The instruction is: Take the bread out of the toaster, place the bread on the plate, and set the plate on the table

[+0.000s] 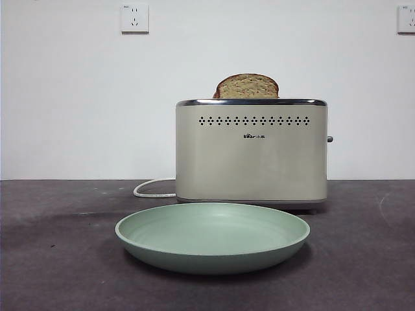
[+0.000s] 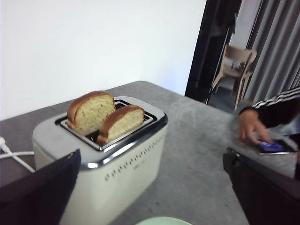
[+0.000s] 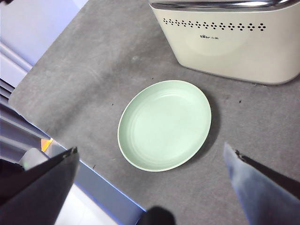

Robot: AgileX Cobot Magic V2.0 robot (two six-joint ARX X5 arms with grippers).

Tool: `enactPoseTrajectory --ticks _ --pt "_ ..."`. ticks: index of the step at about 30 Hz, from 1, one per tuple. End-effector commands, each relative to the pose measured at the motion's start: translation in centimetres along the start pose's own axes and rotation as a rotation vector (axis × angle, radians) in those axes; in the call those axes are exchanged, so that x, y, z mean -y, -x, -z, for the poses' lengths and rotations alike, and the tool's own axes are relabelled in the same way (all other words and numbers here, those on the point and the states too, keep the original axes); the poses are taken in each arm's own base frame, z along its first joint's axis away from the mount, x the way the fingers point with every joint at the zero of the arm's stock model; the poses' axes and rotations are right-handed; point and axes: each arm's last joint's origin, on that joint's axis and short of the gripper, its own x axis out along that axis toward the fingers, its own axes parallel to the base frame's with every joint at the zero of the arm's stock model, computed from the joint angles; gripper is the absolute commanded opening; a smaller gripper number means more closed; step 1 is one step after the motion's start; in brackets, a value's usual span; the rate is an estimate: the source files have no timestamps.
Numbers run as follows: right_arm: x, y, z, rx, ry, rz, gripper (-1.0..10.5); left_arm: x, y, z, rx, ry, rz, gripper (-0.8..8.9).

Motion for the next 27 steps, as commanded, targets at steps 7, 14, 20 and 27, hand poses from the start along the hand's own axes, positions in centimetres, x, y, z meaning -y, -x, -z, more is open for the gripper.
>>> enactPoseTrajectory --ticks 7,14,20,27 --pt "0.0 0.0 0.0 0.000 -0.004 -0.002 6.0 -1.6 -9.0 -1.6 -0.077 -0.170 0.040 5.96" --pt "0.0 0.0 0.0 0.000 -0.005 -0.001 6.0 -3.2 -15.0 -0.4 -0.141 -0.224 0.085 5.96" --pt "0.0 0.0 0.0 0.000 -0.005 -0.001 6.0 -4.0 -18.3 1.4 -0.189 -0.256 0.067 5.95" --pt "0.0 0.0 0.0 -0.001 -0.005 0.000 6.0 -5.0 -20.0 3.9 -0.230 -0.249 0.061 5.93"
